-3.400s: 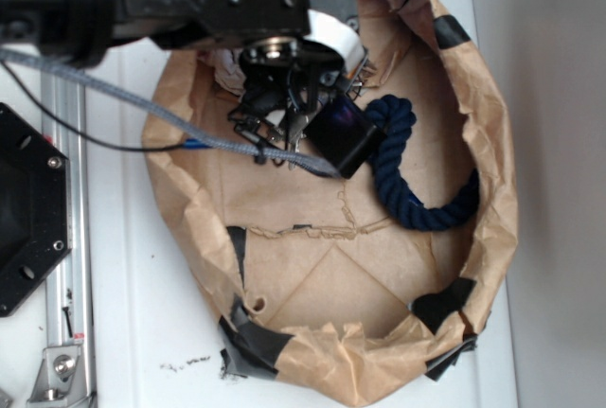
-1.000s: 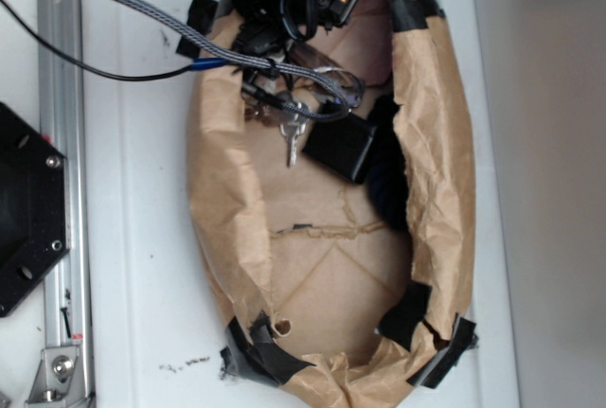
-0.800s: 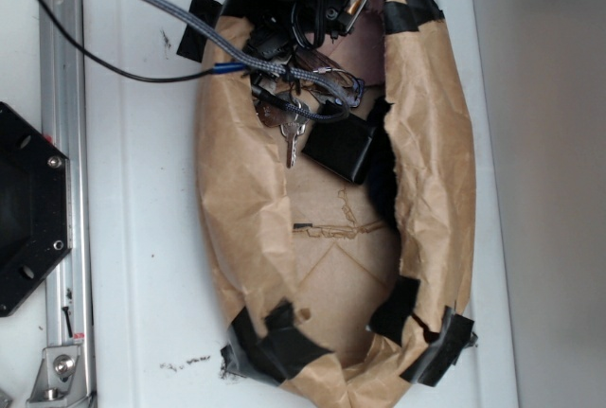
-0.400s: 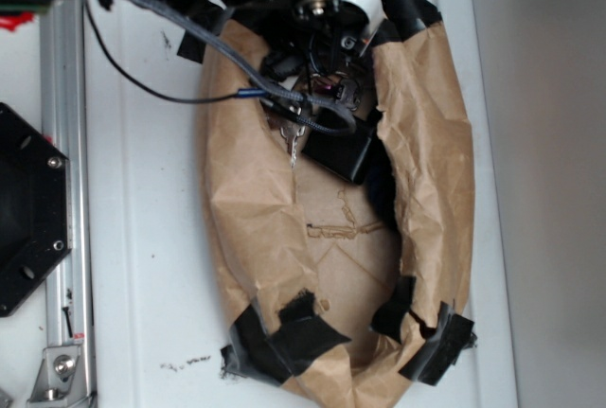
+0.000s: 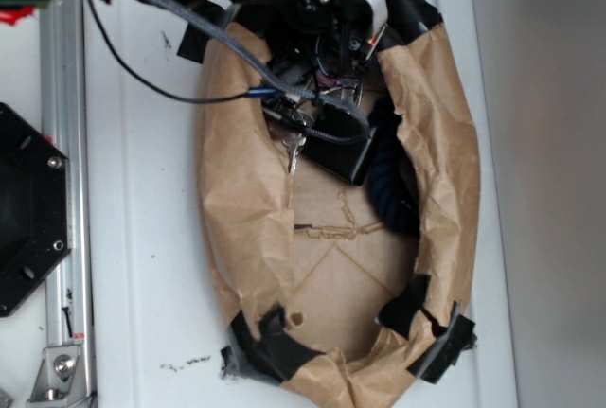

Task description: Grab the wood chip.

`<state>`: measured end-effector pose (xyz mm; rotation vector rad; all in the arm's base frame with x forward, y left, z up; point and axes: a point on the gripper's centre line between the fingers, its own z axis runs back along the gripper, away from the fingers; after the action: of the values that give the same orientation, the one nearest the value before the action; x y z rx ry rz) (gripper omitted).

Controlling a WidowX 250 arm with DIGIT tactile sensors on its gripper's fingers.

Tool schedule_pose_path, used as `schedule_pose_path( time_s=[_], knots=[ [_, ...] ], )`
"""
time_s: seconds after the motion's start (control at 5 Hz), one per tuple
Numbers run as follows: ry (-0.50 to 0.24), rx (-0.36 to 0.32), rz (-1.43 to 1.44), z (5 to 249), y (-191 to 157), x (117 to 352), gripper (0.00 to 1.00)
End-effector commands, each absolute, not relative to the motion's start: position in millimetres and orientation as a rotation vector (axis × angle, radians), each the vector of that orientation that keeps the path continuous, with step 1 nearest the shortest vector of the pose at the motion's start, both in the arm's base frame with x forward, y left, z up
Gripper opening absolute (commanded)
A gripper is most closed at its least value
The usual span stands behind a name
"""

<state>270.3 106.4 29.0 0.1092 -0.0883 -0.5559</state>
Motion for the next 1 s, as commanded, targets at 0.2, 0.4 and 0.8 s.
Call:
schedule_pose_path(
  time_s=[0.2, 0.4, 0.8],
  knots=[
    [-0.097, 0.069, -0.576, 30.7, 78.7, 282.5, 0.00],
    [-0.079, 0.132, -0.585, 30.6, 80.1, 281.8, 0.00],
    [-0.083, 0.113, -0.579, 24.2, 79.9, 279.1, 0.00]
  ],
)
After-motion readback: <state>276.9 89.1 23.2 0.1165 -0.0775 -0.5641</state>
